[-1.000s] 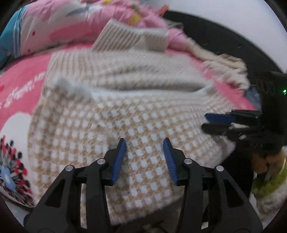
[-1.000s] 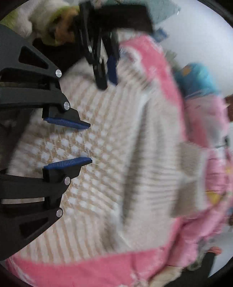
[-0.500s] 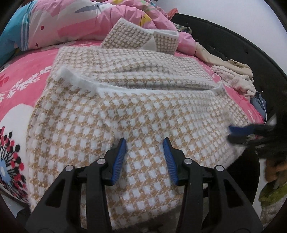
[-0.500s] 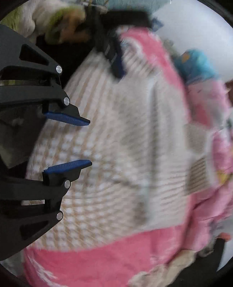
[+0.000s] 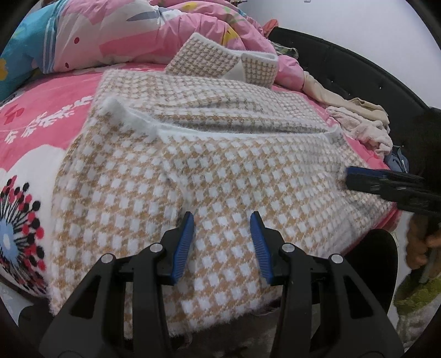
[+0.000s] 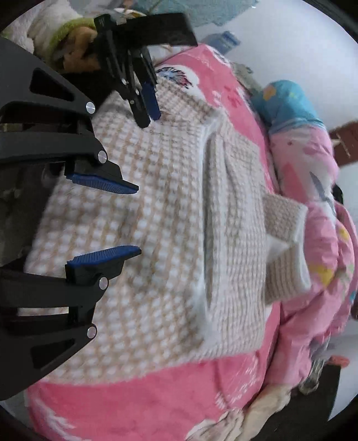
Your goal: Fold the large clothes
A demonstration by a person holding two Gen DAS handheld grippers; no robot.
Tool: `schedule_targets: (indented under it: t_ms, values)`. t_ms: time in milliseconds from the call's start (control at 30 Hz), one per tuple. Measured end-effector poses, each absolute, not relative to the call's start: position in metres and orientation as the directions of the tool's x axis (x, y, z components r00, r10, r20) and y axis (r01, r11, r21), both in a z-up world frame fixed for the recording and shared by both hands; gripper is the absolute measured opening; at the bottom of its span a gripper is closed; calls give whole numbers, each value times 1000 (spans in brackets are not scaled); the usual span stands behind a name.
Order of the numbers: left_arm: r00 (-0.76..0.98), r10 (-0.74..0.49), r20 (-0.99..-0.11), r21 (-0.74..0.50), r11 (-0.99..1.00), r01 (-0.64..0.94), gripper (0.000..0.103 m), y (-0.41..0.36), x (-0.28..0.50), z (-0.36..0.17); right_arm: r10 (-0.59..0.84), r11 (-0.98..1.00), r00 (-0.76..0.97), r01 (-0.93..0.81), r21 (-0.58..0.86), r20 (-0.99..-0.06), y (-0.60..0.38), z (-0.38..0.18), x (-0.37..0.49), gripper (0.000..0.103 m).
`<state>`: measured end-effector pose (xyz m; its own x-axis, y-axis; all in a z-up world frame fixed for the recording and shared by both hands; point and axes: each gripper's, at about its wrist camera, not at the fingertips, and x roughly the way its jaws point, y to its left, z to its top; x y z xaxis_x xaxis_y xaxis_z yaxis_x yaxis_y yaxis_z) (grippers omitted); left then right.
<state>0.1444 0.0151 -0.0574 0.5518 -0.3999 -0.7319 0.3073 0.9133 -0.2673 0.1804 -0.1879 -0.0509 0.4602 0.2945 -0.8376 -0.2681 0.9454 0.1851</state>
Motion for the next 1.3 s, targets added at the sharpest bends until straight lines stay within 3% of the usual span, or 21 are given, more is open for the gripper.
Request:
schedule_targets:
  t_ms: [33, 133, 267, 367, 467, 567, 700, 867, 933, 1067, 1200, 1300]
  values:
    - [553, -398, -732, -266, 914, 306, 42, 16, 144, -58, 277, 947, 447, -274, 165, -851, -177, -71, 197, 45]
    - [554, -394, -734, -270, 916, 296, 41, 19, 142, -59, 320, 941, 454, -252, 225, -831, -181, -77, 221, 49]
    - [552, -415, -723, -303, 909, 286, 42, 26, 140, -60, 295, 950, 490, -243, 196, -820, -185, -45, 205, 48]
    - [550, -426, -719, -316, 904, 287, 42, 28, 138, -61, 395, 908, 464, -330, 260, -793, -176, -24, 186, 48]
    - [549, -431, -716, -320, 902, 291, 42, 30, 136, -62, 423, 878, 423, -411, 247, -801, -142, -33, 198, 48]
    - [553, -418, -720, -311, 908, 281, 41, 33, 133, -62, 315, 893, 425, -436, 113, -849, -101, -75, 223, 50]
    - [574, -414, -706, -321, 910, 261, 40, 46, 125, -53, 324, 897, 429, -423, 129, -843, -102, -60, 223, 47]
    - [640, -333, -693, -282, 941, 185, 40, 70, 127, -41, 449, 834, 392, -506, 220, -803, -97, -19, 199, 43]
    - [634, -261, -728, -252, 962, 107, 40, 81, 135, -47, 468, 819, 385, -527, 226, -795, -82, -22, 204, 43]
    - [607, -262, -750, -288, 956, 58, 32, 92, 141, -56, 386, 854, 342, -483, 192, -857, -50, -84, 237, 43]
    - [611, -240, -754, -253, 965, 67, 32, 88, 136, -56, 390, 860, 368, -474, 190, -844, -63, -48, 219, 43]
    - [609, -242, -755, -251, 965, 73, 32, 90, 135, -57, 305, 918, 491, -380, 115, -816, -102, -22, 204, 43]
